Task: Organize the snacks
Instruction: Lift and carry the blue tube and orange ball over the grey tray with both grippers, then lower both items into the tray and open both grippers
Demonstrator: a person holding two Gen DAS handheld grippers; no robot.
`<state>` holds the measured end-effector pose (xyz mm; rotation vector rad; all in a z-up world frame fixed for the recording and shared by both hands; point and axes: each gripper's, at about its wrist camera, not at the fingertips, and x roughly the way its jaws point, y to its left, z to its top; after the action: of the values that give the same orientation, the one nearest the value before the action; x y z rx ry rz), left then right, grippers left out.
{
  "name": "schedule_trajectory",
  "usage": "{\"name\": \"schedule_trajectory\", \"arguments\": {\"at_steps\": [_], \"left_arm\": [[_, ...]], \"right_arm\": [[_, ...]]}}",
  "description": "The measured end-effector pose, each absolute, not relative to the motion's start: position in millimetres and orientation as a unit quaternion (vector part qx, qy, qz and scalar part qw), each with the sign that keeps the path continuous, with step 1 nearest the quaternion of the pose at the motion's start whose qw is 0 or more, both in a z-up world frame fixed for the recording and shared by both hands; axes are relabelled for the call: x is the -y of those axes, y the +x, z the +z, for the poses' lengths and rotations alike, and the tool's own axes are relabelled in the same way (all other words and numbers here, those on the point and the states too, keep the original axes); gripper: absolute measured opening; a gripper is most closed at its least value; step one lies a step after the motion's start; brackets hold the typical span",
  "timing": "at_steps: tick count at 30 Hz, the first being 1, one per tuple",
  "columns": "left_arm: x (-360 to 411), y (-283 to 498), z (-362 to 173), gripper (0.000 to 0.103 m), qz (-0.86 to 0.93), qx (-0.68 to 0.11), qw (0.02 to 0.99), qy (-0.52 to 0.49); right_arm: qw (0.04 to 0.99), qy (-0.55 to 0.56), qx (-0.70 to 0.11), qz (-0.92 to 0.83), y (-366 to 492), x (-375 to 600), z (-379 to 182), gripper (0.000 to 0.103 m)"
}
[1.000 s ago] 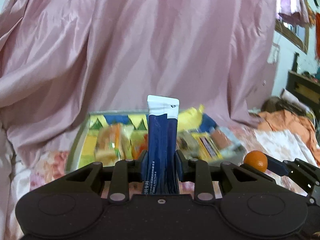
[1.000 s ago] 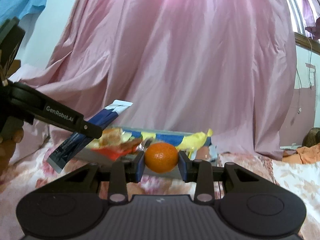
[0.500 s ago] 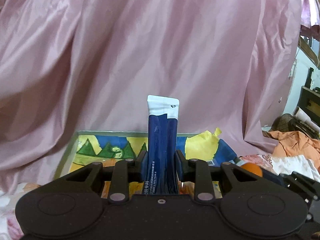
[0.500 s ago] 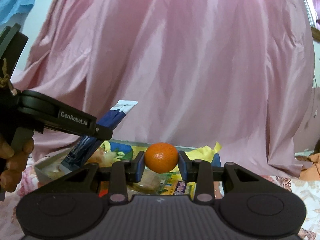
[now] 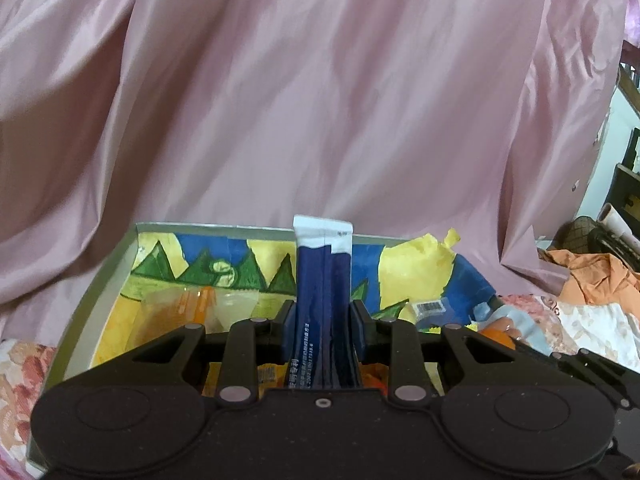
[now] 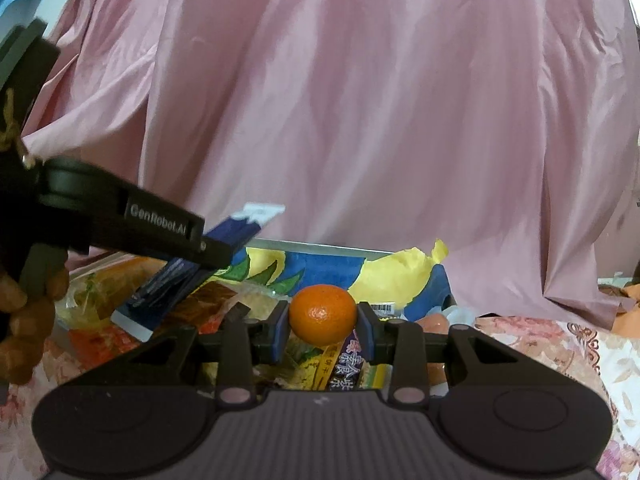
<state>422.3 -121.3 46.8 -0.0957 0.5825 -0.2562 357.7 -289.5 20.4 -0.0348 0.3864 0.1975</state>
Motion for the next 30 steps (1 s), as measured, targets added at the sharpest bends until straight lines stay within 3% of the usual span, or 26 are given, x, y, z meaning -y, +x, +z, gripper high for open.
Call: {"name": "schedule_trajectory", "arguments": {"at_steps": [10,19,25,28,30], "left_arm": [[123,421,41,0.037,-0.122,-0.298,0.945,-0.048],[123,412,46,0.064,-0.115,-0.296,0.947,-0.049],[117,405,55,0.082,-0.100,-0.291,0.950,-0.062],[114,401,61,0.085,-0.096,-0.286,0.951,-0.068],[113,397,65,0.094,-0.096,-0.283,0.952,-0.068]], "right_arm": [[0.976,-0.009,-0.196,0.093,362,290,22,0.044],[0.976,0.000,-0.194,0.097,361,290,26,0.051],[0.978,-0.004,-0.186,0.096,353,290,33,0.063],[0.979,0.001,-0.181,0.094,349,292,39,0.072],[0.980,0.004,-0.175,0.093,344,293,44,0.080]]}}
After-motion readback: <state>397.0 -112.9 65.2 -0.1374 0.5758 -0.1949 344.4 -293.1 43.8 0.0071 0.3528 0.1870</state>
